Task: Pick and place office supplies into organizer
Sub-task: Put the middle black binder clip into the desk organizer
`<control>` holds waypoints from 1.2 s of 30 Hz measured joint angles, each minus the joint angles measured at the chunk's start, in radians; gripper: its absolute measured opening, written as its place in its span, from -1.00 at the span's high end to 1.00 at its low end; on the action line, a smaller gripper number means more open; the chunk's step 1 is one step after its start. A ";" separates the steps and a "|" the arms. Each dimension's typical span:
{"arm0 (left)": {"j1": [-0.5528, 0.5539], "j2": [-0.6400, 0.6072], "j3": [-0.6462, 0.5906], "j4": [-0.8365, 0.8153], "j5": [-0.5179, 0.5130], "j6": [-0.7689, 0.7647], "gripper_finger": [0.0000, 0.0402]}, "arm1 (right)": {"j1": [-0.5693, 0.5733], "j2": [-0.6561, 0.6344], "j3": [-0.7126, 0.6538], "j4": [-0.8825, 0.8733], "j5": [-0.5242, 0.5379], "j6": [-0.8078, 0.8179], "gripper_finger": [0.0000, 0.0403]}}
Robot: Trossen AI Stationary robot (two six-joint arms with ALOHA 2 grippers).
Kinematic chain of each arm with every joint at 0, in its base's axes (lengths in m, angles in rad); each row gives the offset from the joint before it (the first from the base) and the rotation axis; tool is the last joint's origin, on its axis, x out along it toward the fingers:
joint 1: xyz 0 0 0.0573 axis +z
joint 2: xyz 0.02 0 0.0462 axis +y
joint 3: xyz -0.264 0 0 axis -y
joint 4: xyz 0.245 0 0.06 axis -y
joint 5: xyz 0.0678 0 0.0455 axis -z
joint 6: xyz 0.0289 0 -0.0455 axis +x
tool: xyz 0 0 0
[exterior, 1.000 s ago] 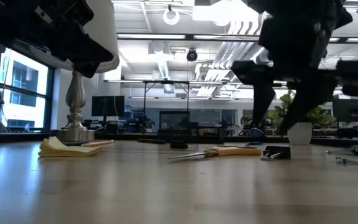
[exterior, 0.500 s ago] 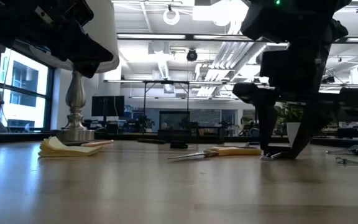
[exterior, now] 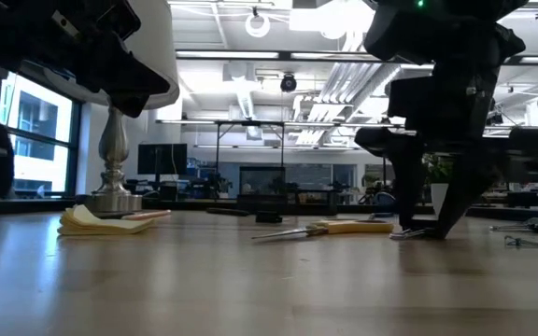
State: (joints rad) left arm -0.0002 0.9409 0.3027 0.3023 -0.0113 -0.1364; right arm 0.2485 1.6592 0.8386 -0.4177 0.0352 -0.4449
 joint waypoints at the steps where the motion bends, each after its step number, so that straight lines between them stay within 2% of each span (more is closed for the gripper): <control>1: 0.000 0.000 0.000 0.000 0.000 0.000 1.00 | 0.000 -0.006 -0.001 -0.003 0.000 0.011 0.27; 6: 0.000 0.000 0.000 0.000 0.000 0.000 1.00 | 0.000 -0.065 0.045 0.004 0.041 0.048 0.26; 9: 0.000 0.000 0.000 0.000 0.000 0.000 1.00 | -0.001 -0.102 0.089 0.004 0.156 0.069 0.29; 13: 0.000 0.000 0.000 0.001 0.000 0.000 1.00 | -0.031 -0.136 0.141 0.082 0.341 -0.010 0.30; 16: 0.000 0.000 0.000 0.001 0.000 0.000 1.00 | -0.090 -0.134 0.159 0.199 0.401 -0.090 0.29; 20: 0.000 0.000 0.000 0.001 0.000 0.000 1.00 | -0.214 -0.119 0.162 0.417 0.354 -0.148 0.28; 23: 0.000 -0.002 0.000 0.001 0.000 0.001 1.00 | -0.319 -0.095 0.169 0.530 0.266 -0.157 0.28; 26: 0.000 -0.003 0.000 0.004 0.000 0.002 1.00 | -0.417 -0.055 0.199 0.624 0.163 -0.100 0.29; 30: 0.000 -0.003 0.000 0.010 0.000 0.005 1.00 | -0.520 0.033 0.268 0.638 0.035 -0.024 0.28; 36: 0.000 -0.003 0.000 0.010 0.000 0.003 1.00 | -0.602 0.188 0.389 0.607 0.007 -0.008 0.28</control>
State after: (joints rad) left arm -0.0002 0.9382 0.3031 0.3122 -0.0109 -0.1329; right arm -0.3538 1.8474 1.2279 0.1889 0.0424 -0.4530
